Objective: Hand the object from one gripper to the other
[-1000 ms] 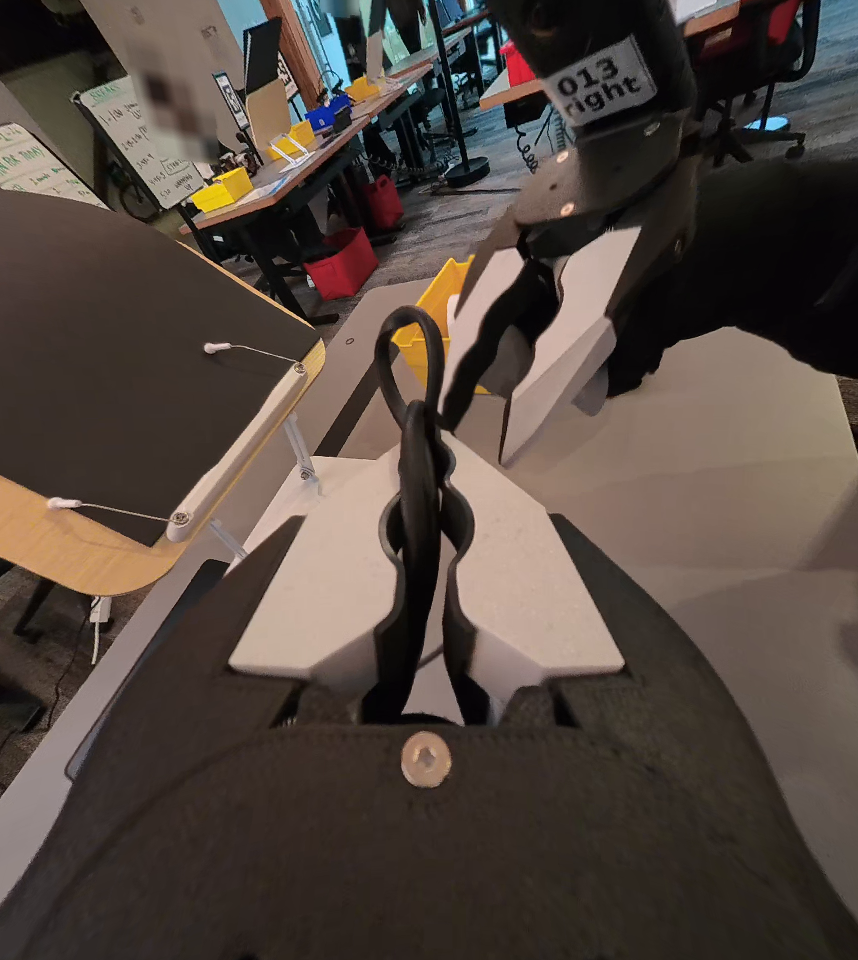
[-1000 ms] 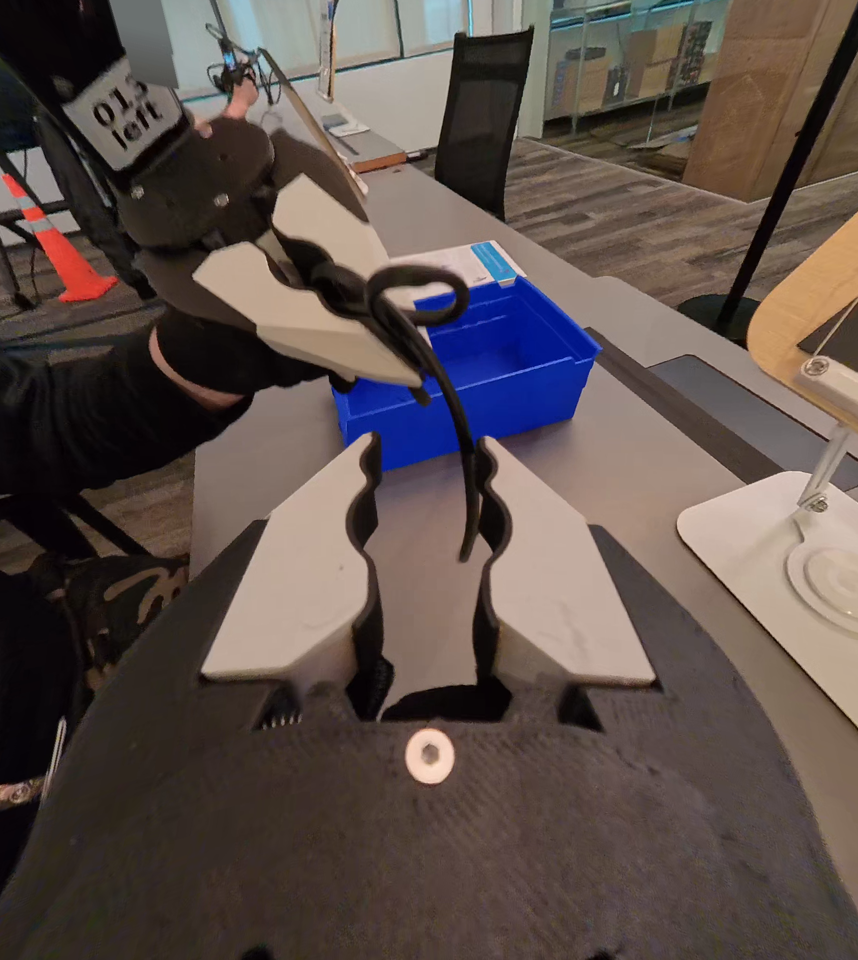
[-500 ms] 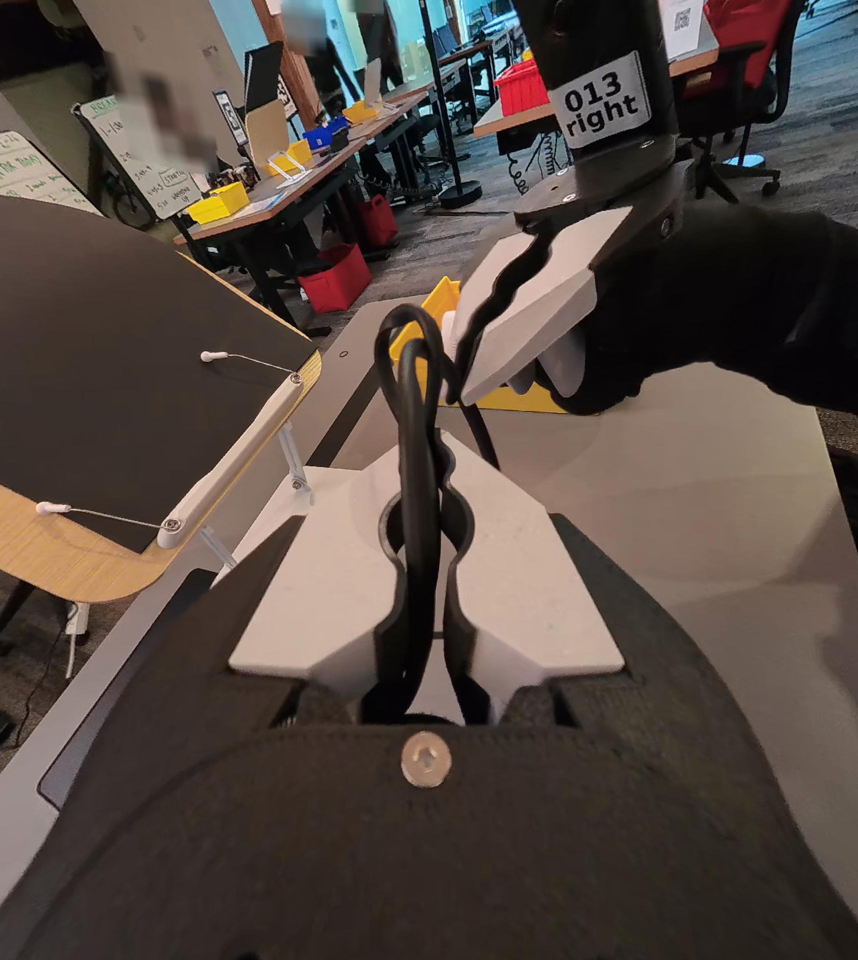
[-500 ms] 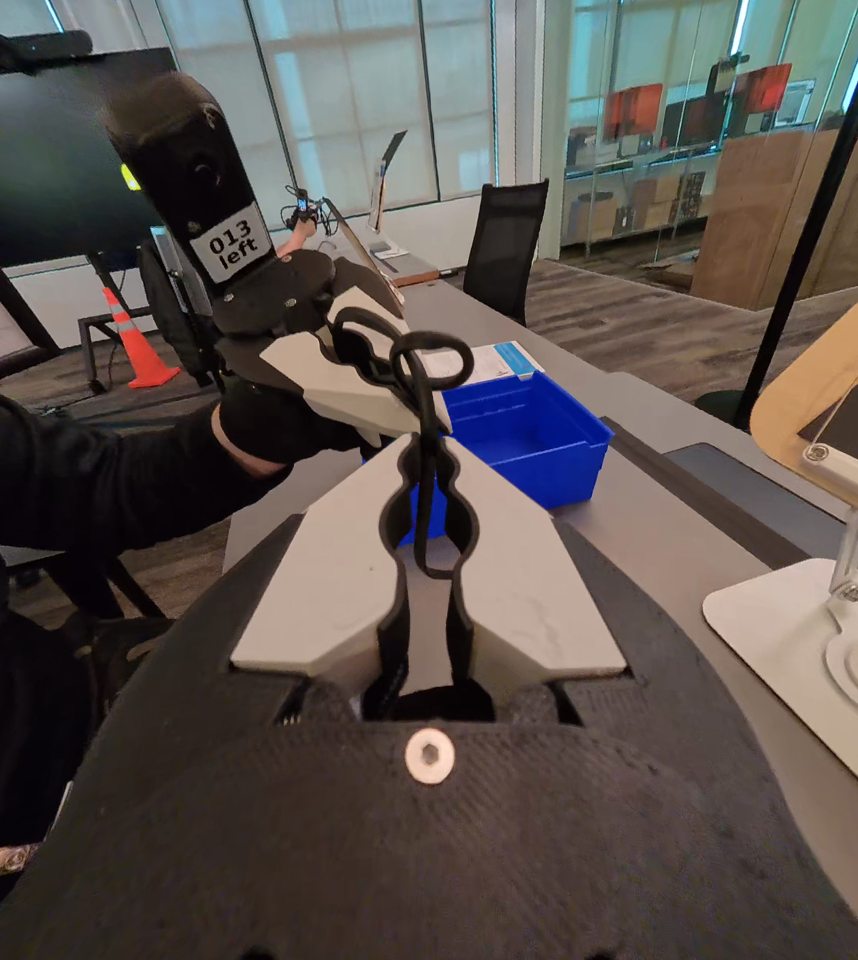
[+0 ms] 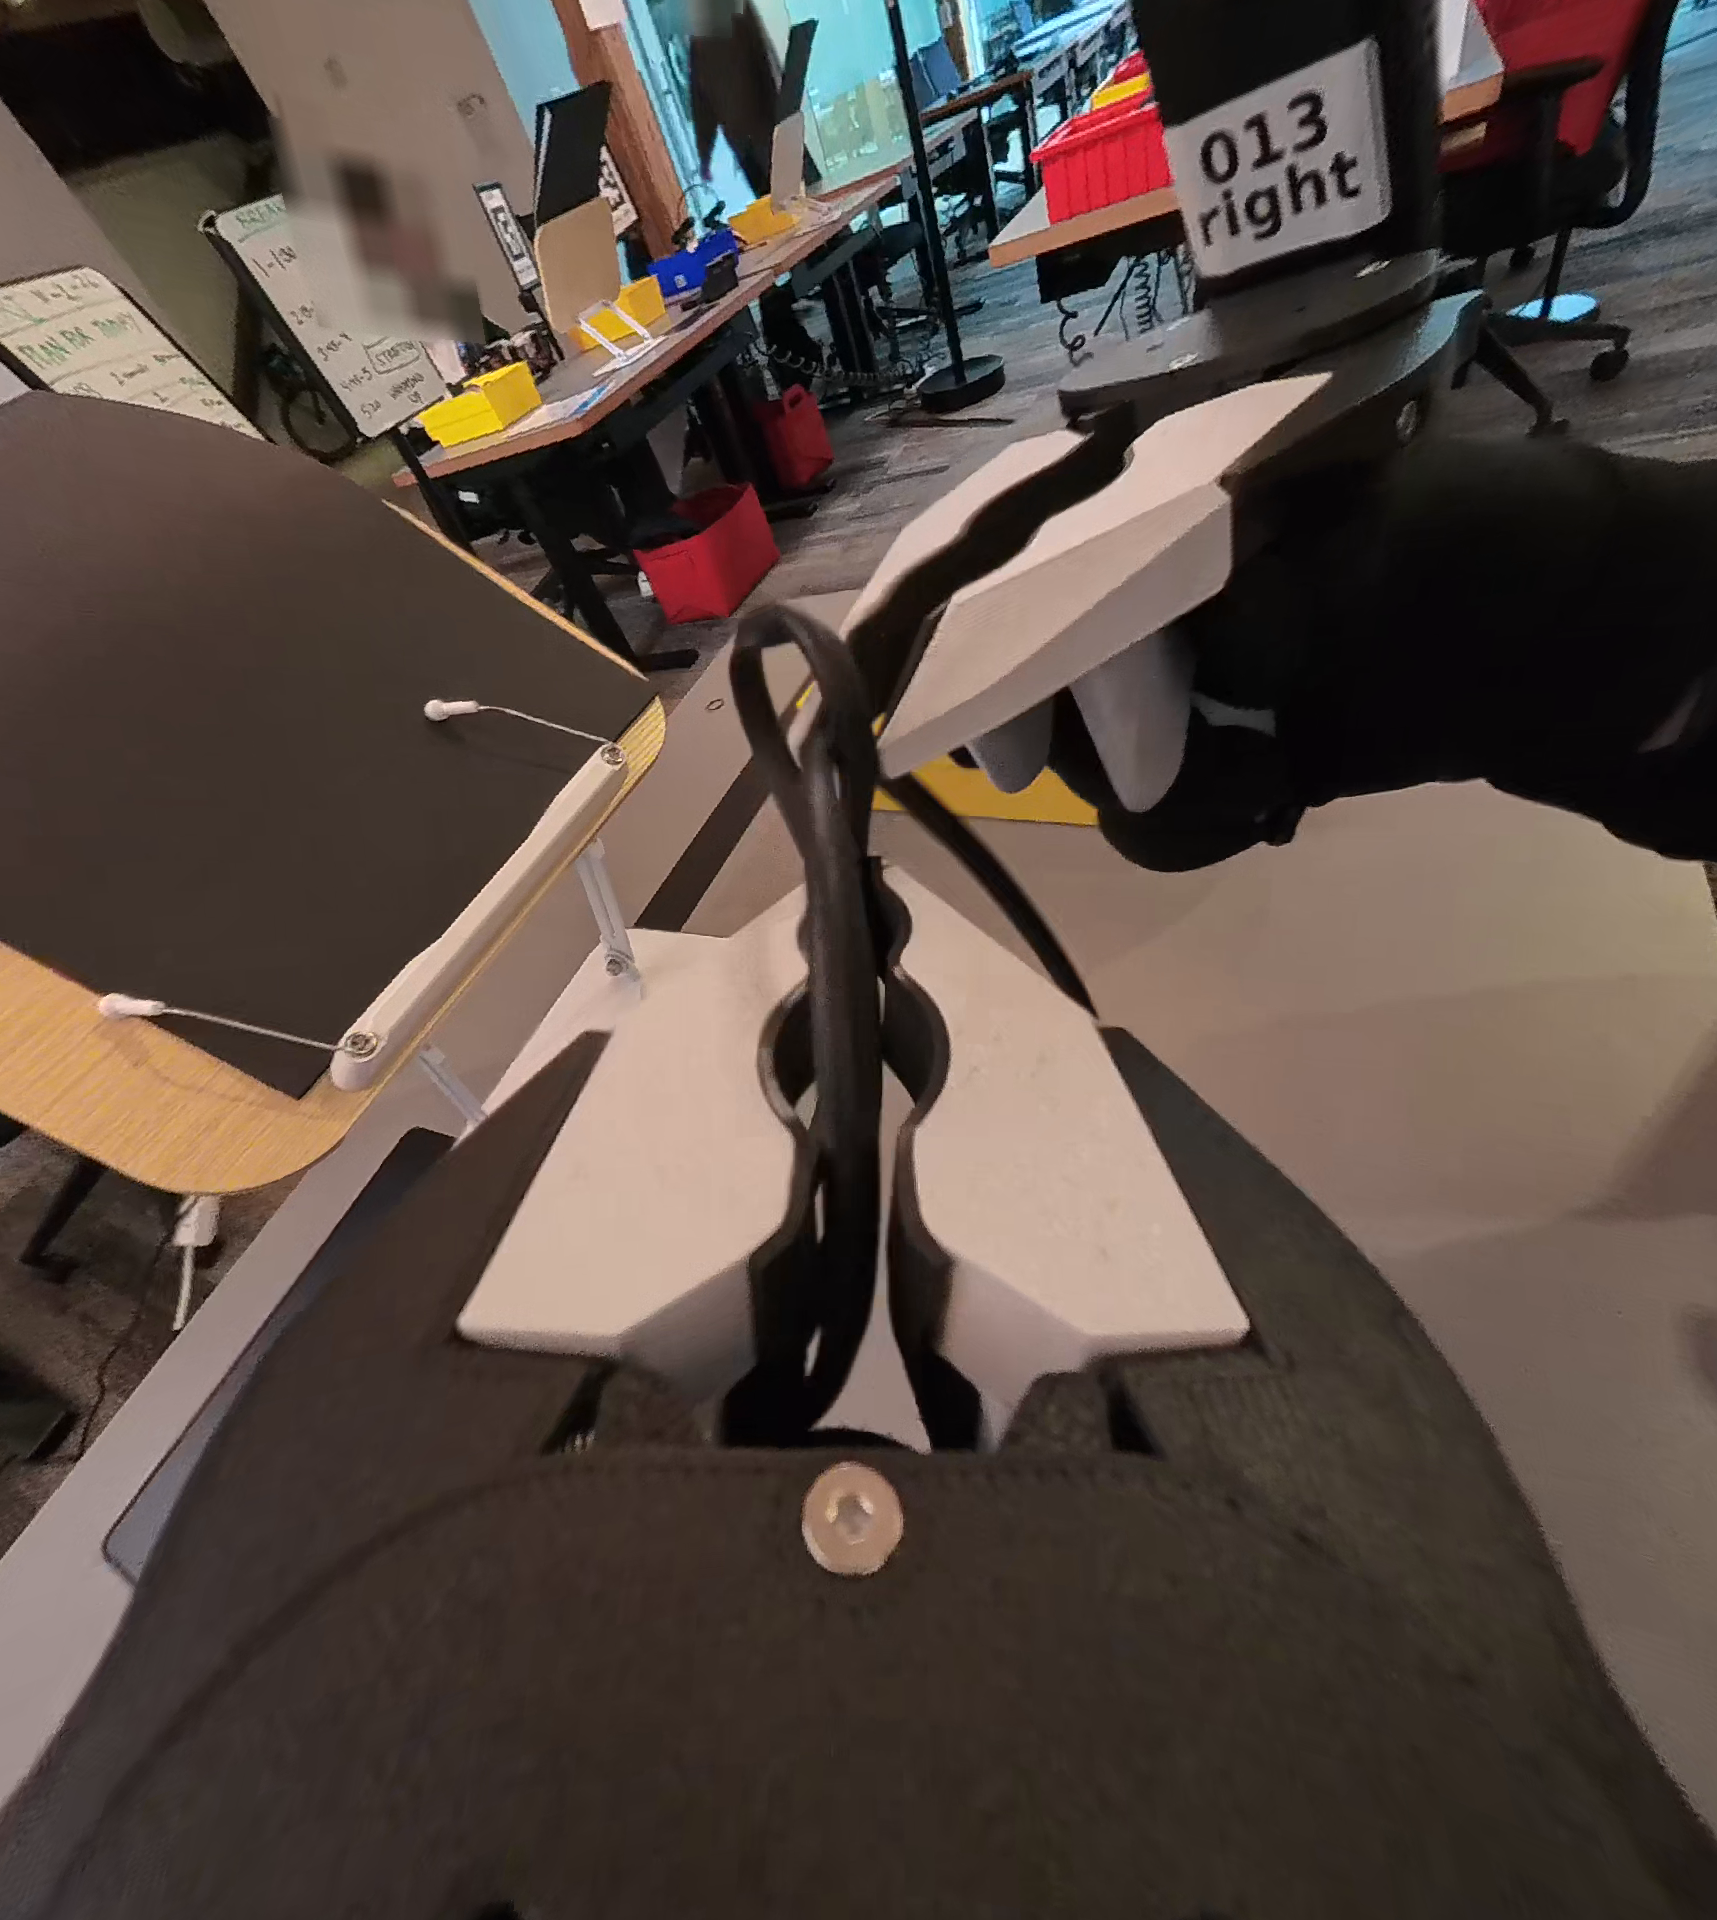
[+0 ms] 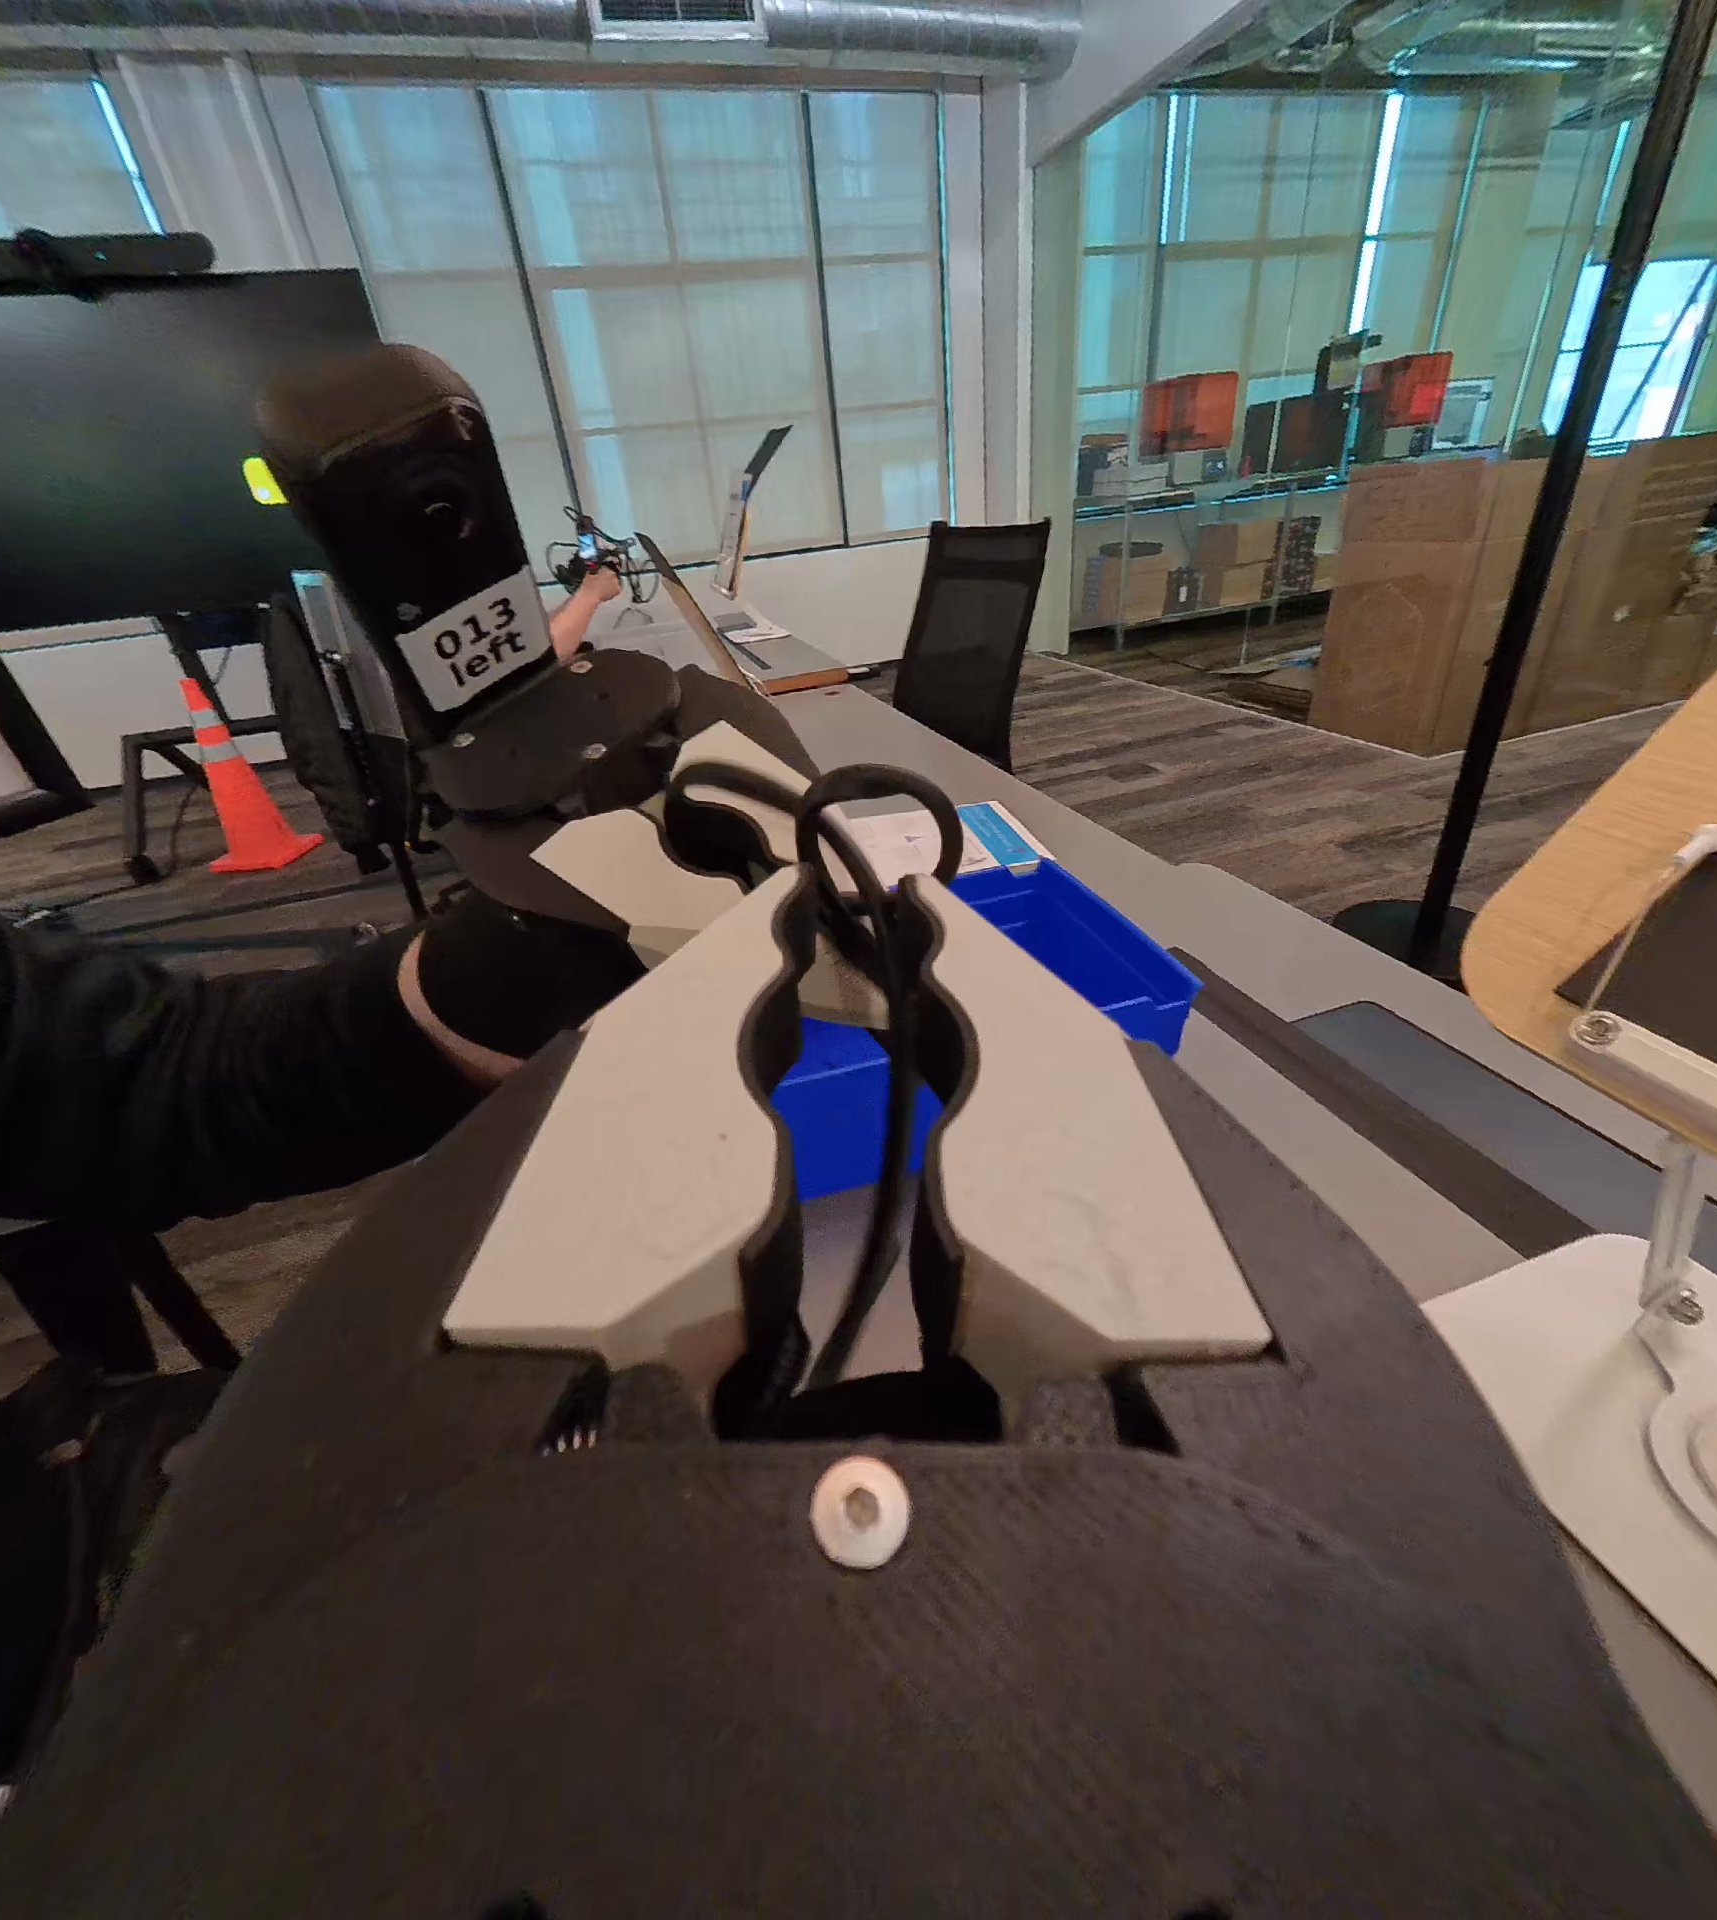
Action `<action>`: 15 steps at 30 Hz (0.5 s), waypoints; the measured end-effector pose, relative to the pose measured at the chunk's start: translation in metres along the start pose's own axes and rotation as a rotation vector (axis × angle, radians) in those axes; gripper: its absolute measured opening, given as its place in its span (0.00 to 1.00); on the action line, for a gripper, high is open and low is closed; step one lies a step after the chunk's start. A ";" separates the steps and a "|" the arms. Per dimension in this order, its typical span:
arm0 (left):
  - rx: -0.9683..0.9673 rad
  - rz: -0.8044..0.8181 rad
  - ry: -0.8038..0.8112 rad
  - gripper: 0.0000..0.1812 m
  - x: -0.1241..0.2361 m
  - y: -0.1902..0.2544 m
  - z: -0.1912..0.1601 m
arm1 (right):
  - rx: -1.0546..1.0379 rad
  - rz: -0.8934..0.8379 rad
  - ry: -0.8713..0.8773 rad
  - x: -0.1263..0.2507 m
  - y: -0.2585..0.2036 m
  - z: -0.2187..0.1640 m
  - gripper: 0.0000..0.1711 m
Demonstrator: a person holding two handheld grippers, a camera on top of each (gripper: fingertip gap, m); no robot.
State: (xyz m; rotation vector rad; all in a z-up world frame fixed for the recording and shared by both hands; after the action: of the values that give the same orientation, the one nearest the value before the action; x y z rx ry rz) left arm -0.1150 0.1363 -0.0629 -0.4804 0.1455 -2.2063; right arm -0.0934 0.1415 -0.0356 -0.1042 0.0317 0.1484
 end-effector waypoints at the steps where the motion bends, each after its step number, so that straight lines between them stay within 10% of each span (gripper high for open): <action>1: -0.006 0.012 -0.009 0.00 0.000 -0.001 -0.001 | 0.007 -0.011 -0.006 -0.001 0.000 0.000 0.08; 15: -0.026 0.034 -0.070 0.01 -0.004 0.000 -0.005 | 0.118 -0.029 -0.083 -0.004 -0.009 -0.007 0.10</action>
State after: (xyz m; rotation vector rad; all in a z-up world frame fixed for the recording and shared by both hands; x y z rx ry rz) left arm -0.1150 0.1388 -0.0689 -0.5649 0.1446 -2.1534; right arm -0.0960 0.1316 -0.0417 0.0194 -0.0435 0.1216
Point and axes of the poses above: each gripper's, where its closed fingertips meet, x back along the fingers, z out of its top, y = z × x across the jaws, the point moved 2 cm from there along x, back along the fingers, and after that the axes turned 10 degrees about -z, right-handed, at the moved point
